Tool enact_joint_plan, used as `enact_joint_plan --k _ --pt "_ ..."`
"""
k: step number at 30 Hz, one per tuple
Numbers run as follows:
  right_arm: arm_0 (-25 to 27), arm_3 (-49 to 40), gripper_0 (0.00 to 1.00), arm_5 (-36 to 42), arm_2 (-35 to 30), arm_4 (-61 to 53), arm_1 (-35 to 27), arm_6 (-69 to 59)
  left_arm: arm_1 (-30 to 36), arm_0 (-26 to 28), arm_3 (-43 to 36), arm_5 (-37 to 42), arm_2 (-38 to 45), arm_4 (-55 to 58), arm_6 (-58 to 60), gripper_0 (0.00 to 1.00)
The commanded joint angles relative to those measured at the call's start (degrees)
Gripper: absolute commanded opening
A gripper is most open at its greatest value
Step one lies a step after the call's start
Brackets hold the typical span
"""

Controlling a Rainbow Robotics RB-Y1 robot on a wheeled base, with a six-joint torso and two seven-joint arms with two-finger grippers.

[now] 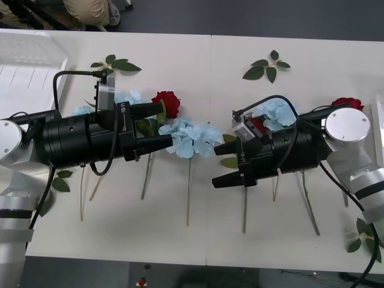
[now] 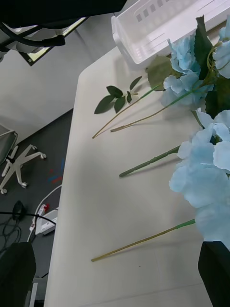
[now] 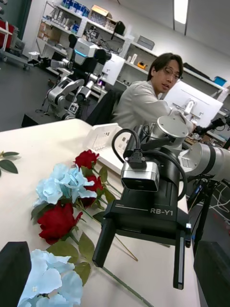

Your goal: Put the red flowers into the right box and the blue flowers into the left box

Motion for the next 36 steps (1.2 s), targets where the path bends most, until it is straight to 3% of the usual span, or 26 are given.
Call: enact_joint_plan --k 1,36 --pt "-1.10 -0.85 1.00 0.08 -0.27 -0.31 -0.81 1.82 0.44 -0.72 -1.53 -0.25 0.38 0.73 -1.15 1.00" --pt "-1.62 -1.02 1.00 0.08 -0.53 -0.49 -0.81 1.82 0.44 -0.72 -1.53 -0.25 0.38 0.73 -1.15 1.00"
